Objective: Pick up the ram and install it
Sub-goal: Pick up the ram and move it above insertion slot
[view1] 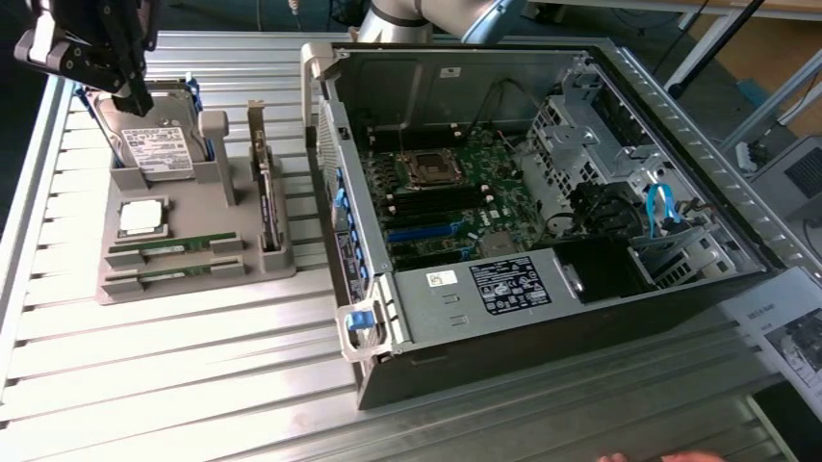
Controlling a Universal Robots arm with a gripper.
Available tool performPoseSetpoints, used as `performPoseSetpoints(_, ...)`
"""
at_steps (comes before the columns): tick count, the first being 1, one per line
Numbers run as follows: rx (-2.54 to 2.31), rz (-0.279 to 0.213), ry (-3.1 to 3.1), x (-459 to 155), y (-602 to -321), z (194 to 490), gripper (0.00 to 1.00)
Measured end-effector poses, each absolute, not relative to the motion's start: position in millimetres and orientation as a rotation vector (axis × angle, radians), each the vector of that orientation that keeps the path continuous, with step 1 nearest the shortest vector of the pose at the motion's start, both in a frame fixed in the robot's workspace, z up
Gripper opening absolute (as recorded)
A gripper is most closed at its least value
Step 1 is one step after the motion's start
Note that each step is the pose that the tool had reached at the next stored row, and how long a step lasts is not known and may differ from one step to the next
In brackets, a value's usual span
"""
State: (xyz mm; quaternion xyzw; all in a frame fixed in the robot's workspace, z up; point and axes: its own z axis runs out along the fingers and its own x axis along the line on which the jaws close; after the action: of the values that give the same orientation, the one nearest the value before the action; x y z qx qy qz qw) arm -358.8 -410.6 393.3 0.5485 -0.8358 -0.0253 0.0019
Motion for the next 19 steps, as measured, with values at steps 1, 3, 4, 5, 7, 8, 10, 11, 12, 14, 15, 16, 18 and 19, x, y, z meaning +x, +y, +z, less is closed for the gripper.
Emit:
performPoseSetpoints(1, 1.734, -0.079, -2.614, -358.8, -410.6, 393.3, 0.10)
performPoseSetpoints(3, 1.759, -0.079, -2.596, -358.8, -410.6, 393.3, 0.10)
performPoseSetpoints(4, 1.772, -0.079, -2.587, -358.8, -410.6, 393.3, 0.10)
performPoseSetpoints(5, 1.784, -0.079, -2.578, -358.8, -410.6, 393.3, 0.10)
performPoseSetpoints(7, 1.809, -0.079, -2.560, -358.8, -410.6, 393.3, 0.10)
performPoseSetpoints(8, 1.822, -0.079, -2.551, -358.8, -410.6, 393.3, 0.10)
performPoseSetpoints(10, 1.848, -0.079, -2.531, -358.8, -410.6, 393.3, 0.10)
performPoseSetpoints(11, 1.860, -0.079, -2.522, -358.8, -410.6, 393.3, 0.10)
performPoseSetpoints(12, 1.871, -0.079, -2.514, -358.8, -410.6, 393.3, 0.10)
performPoseSetpoints(14, 1.893, -0.079, -2.497, -358.8, -410.6, 393.3, 0.10)
performPoseSetpoints(15, 1.903, -0.079, -2.489, -358.8, -410.6, 393.3, 0.10)
performPoseSetpoints(16, 1.914, -0.078, -2.480, -358.8, -410.6, 393.3, 0.10)
performPoseSetpoints(18, 1.937, -0.078, -2.462, -358.8, -410.6, 393.3, 0.10)
performPoseSetpoints(19, 1.950, -0.078, -2.451, -358.8, -410.6, 393.3, 0.10)
